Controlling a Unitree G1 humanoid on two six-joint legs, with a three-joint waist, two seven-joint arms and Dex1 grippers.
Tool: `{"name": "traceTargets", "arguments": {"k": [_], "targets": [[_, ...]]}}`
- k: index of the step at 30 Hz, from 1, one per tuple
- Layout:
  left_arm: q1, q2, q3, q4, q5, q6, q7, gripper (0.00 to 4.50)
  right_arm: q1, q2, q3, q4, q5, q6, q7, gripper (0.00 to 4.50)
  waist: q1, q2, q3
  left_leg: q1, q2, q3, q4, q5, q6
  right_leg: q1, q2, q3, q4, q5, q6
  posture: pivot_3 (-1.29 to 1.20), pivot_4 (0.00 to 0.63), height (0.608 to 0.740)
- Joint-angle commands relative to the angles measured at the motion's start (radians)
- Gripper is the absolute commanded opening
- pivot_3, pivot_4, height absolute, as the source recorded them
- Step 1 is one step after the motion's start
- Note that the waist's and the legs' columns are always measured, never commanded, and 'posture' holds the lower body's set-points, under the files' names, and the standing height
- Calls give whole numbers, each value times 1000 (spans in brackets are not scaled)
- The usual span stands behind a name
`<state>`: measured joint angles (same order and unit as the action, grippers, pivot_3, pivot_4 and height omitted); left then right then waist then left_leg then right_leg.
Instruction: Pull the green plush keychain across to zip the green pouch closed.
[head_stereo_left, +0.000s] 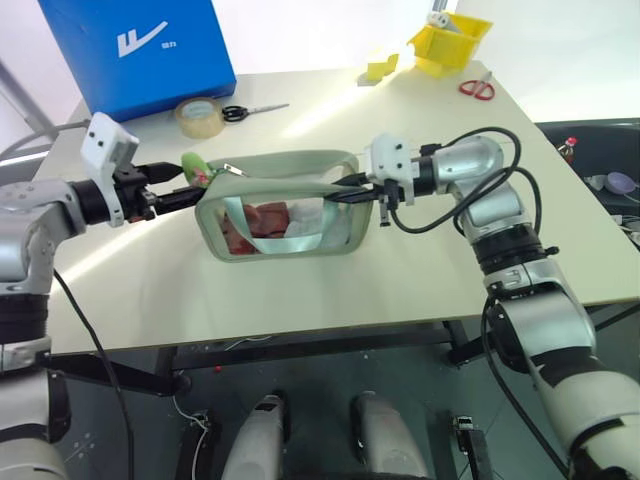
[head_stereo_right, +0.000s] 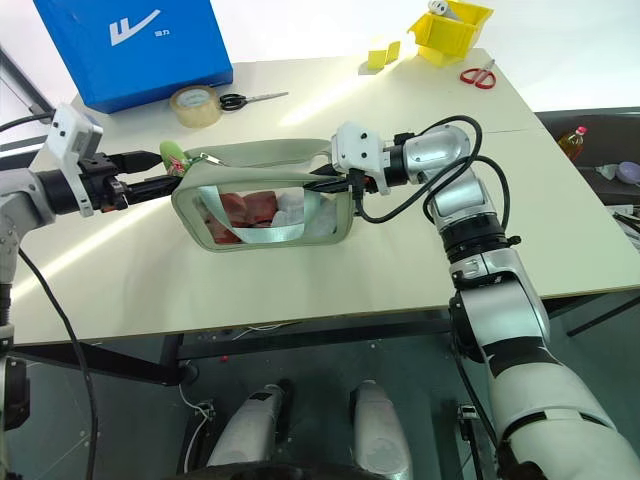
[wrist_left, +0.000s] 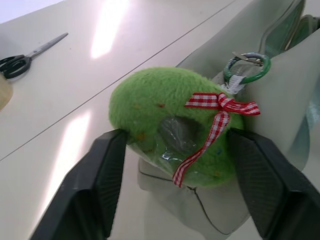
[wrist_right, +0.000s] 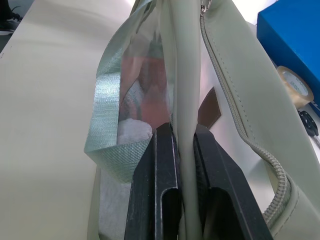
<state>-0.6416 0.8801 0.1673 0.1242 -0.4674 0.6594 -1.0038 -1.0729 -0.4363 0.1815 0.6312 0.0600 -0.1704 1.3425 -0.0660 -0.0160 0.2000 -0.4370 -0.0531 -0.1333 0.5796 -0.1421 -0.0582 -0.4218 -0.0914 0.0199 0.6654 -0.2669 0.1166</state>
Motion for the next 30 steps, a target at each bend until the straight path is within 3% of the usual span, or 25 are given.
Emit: {"name": "traceTargets", "arguments": {"k": [1, 3, 4, 15, 20, 24, 30], "targets": [[-23, 2, 12, -26, -25, -5, -23, 1383, -29, -7, -11, -34, 11, -1, -8, 0, 0, 0, 0, 0, 0, 0, 0, 0, 0, 0, 0, 0, 0, 0, 0, 0, 150, 740], [-23, 2, 15, -25, -22, -4, -23, 323, -30, -7, -11, -33, 11, -2, -10, 0, 0, 0, 0, 0, 0, 0, 0, 0, 0, 0, 0, 0, 0, 0, 0, 0, 150, 740], [-21, 4, 17, -27, -23, -4, -24, 27, -31, -6, -10, -32, 11, -3, -10, 0, 0, 0, 0, 0, 0, 0, 0, 0, 0, 0, 0, 0, 0, 0, 0, 0, 150, 740], [-58, 44, 63, -14, -18, -14, -14, 27, -32, -1, -10, -21, 9, -12, -18, 0, -2, 0, 0, 0, 0, 0, 0, 0, 0, 0, 0, 0, 0, 0, 0, 0, 150, 740], [-180, 68, 67, -40, -58, 14, -29, 27, -30, 0, -10, -14, 5, -19, -28, 0, -2, 0, 0, 0, 0, 0, 0, 0, 0, 0, 0, 0, 0, 0, 0, 0, 150, 740], [-225, 42, -9, -84, -42, -12, -66, 27, -28, 5, -6, -12, 2, -23, -33, 0, -3, 0, 0, 0, 0, 0, 0, 0, 0, 0, 0, 0, 0, 0, 0, 0, 150, 740], [-216, -40, -181, -82, 102, -139, -60, 27, -36, 13, -6, -13, 0, -21, -39, 0, -3, 0, 0, 1, 0, 0, 0, 0, 0, 1, 0, 0, 0, 0, 0, 0, 150, 740]]}}
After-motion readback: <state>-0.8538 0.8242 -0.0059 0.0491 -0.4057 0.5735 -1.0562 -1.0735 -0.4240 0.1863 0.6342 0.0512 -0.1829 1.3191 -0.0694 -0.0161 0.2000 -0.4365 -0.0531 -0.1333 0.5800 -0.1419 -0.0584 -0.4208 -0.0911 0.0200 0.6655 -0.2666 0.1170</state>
